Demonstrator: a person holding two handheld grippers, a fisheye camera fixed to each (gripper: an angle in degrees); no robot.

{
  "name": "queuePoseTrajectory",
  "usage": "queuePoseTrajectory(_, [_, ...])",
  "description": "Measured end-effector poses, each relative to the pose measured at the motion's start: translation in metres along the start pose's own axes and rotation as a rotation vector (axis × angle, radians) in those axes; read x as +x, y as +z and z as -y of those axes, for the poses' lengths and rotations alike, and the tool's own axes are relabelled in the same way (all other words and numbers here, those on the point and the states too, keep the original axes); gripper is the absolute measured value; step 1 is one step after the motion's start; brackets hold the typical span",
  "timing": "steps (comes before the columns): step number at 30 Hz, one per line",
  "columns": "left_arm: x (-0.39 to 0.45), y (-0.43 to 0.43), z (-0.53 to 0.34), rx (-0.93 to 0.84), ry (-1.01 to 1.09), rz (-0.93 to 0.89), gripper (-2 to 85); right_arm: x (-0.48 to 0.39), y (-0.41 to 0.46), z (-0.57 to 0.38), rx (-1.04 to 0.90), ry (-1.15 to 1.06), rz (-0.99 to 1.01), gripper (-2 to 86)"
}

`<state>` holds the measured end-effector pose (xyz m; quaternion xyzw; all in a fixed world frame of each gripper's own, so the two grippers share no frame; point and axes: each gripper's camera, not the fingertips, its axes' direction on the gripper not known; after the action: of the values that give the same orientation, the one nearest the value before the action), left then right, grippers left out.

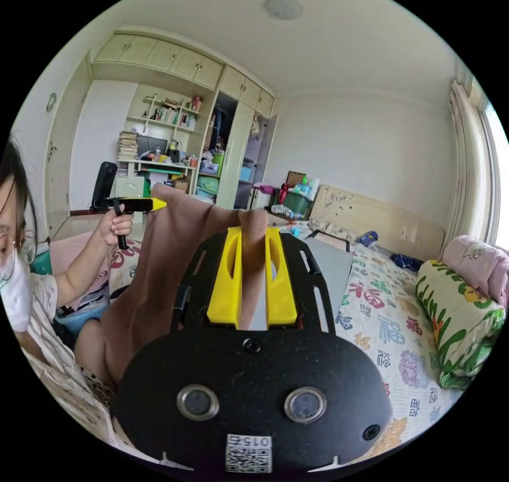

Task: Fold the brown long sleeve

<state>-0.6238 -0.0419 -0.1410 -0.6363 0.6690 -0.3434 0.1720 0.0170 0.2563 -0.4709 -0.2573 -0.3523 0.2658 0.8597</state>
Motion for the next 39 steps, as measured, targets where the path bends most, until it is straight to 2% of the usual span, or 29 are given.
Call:
queuePoseTrajectory(4, [0.09, -0.121, 0.023, 0.115, 0.085, 0.119, 5.5, -0.036, -0.083, -0.042, 0.166, -0.053, 0.072, 6.8])
queuePoseTrajectory(10, [0.215, -0.292, 0.04, 0.226, 0.193, 0.325, 5.5, -0.083, -0.154, -0.105, 0.357, -0.068, 0.256, 6.9])
queuePoseTrajectory(19, [0.339, -0.496, 0.006, 0.224, 0.173, 0.634, 5.4, -0.184, -0.133, -0.199, 0.322, -0.094, 0.633, 6.8])
queuePoseTrajectory(27, [0.366, -0.583, -0.04, 0.296, 0.077, 0.678, 5.3, -0.259, -0.077, -0.302, 0.234, -0.07, 0.826, 6.8])
queuePoseTrajectory(34, [0.382, -0.602, -0.052, 0.211, 0.117, 0.761, 5.3, -0.256, -0.075, -0.39, 0.254, -0.078, 0.836, 6.7])
queuePoseTrajectory(39, [0.381, -0.622, -0.052, 0.218, 0.127, 0.758, 5.4, -0.261, -0.078, -0.42, 0.257, -0.089, 0.838, 6.8])
